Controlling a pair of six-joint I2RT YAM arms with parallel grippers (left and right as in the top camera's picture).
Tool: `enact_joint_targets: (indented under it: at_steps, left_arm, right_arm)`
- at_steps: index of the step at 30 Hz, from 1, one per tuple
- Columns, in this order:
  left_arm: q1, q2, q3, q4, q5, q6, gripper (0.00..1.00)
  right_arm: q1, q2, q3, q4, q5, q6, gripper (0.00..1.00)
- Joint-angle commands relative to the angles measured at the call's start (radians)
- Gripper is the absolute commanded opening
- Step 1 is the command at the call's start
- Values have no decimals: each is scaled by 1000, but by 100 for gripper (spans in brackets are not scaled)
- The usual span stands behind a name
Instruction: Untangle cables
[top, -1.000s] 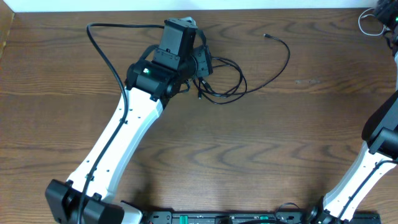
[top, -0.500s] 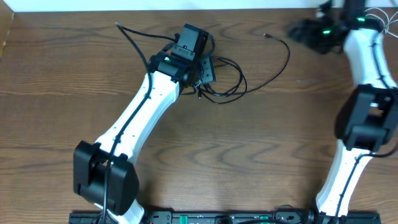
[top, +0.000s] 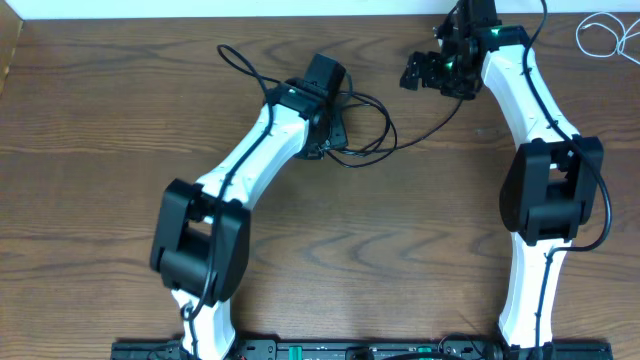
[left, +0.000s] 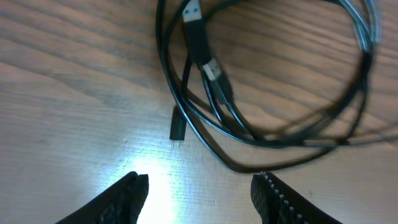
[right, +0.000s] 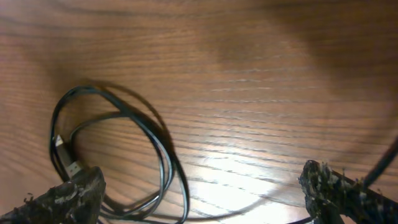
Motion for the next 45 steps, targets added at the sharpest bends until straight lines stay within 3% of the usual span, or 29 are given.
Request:
enact_joint_targets:
  at_steps: [1,16,24,38,43,45]
  left_arm:
    - [3,69,1,49,-9,-103,58]
    - [-5,122,-10,98,-8,-351,45]
    - [-46,122,-10,150,2,-354,45]
    - [-69,190,-10,171,40,-395,36]
    - [-69,190,-10,172,23,-394,24]
    - [-69,190,-10,172,18,-382,8]
  right_arm:
    - [-4,-35,3,-2,30,20,96]
    - [-3,-35,-42,18,71,20,96]
    - [-3,-35,-44,21,75,20,96]
    - [-3,-35,-44,21,82,19,96]
    - [-3,-35,-44,21,82,19,96]
    - [-3,-35,-44,21,82,19,96]
